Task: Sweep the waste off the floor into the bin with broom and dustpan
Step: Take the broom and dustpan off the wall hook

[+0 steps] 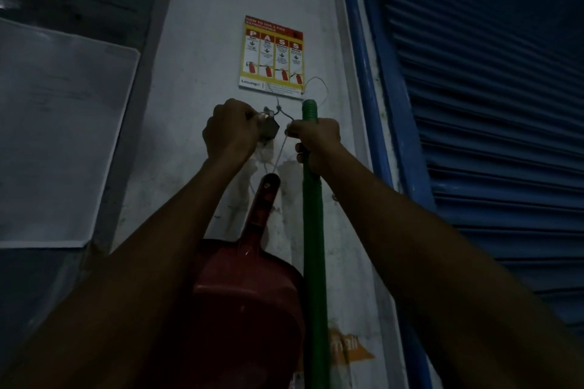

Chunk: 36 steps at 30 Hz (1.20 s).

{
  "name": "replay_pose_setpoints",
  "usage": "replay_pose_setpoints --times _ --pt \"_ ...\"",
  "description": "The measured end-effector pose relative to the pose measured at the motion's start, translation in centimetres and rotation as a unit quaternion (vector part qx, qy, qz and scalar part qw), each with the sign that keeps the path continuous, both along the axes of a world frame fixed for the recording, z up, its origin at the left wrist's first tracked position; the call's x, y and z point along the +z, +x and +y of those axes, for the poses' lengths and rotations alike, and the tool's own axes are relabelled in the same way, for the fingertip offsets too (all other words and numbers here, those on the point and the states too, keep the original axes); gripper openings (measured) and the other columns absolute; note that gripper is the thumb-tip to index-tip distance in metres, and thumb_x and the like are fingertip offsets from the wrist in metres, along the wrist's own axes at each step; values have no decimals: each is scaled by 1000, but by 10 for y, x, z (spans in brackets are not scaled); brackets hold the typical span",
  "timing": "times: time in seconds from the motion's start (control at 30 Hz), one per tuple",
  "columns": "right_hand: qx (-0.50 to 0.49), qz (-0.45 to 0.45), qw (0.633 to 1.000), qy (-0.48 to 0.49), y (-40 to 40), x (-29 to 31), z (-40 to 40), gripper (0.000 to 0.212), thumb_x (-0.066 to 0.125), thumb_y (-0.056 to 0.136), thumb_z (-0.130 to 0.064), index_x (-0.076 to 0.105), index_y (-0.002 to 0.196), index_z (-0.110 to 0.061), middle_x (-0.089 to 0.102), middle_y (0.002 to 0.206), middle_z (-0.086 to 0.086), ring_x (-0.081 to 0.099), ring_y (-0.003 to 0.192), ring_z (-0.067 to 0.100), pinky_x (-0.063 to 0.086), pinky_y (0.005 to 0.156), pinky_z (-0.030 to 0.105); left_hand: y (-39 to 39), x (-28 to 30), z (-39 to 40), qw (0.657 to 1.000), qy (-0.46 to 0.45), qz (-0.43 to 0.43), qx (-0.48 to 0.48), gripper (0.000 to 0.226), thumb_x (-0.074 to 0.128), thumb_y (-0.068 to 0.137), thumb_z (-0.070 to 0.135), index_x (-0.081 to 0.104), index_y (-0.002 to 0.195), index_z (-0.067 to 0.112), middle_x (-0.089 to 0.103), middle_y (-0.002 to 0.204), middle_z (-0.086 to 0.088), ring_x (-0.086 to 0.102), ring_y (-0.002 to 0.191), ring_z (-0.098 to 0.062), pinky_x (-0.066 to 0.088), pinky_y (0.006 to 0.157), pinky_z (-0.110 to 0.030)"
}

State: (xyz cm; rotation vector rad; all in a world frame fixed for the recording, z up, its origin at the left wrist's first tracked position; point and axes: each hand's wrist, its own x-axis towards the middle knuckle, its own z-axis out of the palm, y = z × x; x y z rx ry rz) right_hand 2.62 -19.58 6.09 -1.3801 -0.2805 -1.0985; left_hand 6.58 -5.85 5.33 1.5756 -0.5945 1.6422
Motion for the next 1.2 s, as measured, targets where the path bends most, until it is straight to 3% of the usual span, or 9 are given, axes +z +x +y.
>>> replay_pose_setpoints --times 0.13,0.37,0.57,0.67,0.8,0.9,1.0,1.1,1.2 --pt "6 7 1000 -12 -4 -3 1 29 77 78 -5 57 99 -2 69 91 18 55 55 17 44 43 23 -16 0 -8 998 -24 -43 -27 25 64 98 31 77 109 13 76 106 -8 70 95 -23 52 76 -33" --pt "3 -2 1000 -15 -23 10 6 31 75 79 -3 53 100 -4 66 85 15 56 57 17 50 50 28 -27 23 -8 977 -85 62 -183 15 72 93 26 78 98 13 76 90 -6 73 80 -23 62 77 -45" --pt "19 0 1000 -10 -37 -7 4 24 75 77 -1 52 79 -7 65 83 18 53 53 18 47 50 30 -43 1 -4 973 -46 83 -211 5 73 92 23 75 89 20 72 80 -1 72 76 -23 56 60 -34" --pt "48 25 998 -12 -45 -33 0 21 76 78 -3 57 85 -5 71 93 22 51 51 17 45 46 26 -53 -19 0 970 -13 102 -221 8 72 93 23 76 93 16 74 83 -6 72 71 -23 44 44 -22" --pt "137 46 989 -27 -60 -92 -10 17 75 85 -12 66 96 -5 73 97 16 47 47 14 40 43 24 -75 -66 -1 968 20 100 -230 17 68 97 20 73 81 15 72 75 -5 65 52 -11 39 40 -17" --pt "189 68 978 -51 -81 -148 -21 18 72 90 -22 66 101 -10 75 98 10 49 50 14 39 43 24 -90 -110 -7 963 10 110 -246 15 67 97 19 74 87 10 72 76 -4 63 51 -11 37 41 -12" --pt "225 117 965 -67 -99 -216 -37 26 71 91 -27 66 111 -11 75 106 6 54 54 15 40 43 25 -102 -162 -12 947 -26 143 -287 16 68 97 19 75 90 6 72 75 -6 62 51 -13 38 41 -16" --pt "243 169 952 -82 -114 -298 -50 26 71 92 -25 68 113 -11 72 114 7 58 58 20 40 41 25 -120 -215 -18 928 -47 182 -323 15 68 97 18 75 94 5 71 74 -5 61 53 -15 37 41 -21" --pt "249 210 940 -98 -132 -383 -55 23 72 91 -21 70 112 -13 73 109 8 60 58 25 43 40 26 -145 -262 -25 912 -46 210 -349 14 65 99 14 74 98 3 70 77 -7 60 55 -18 39 44 -23"
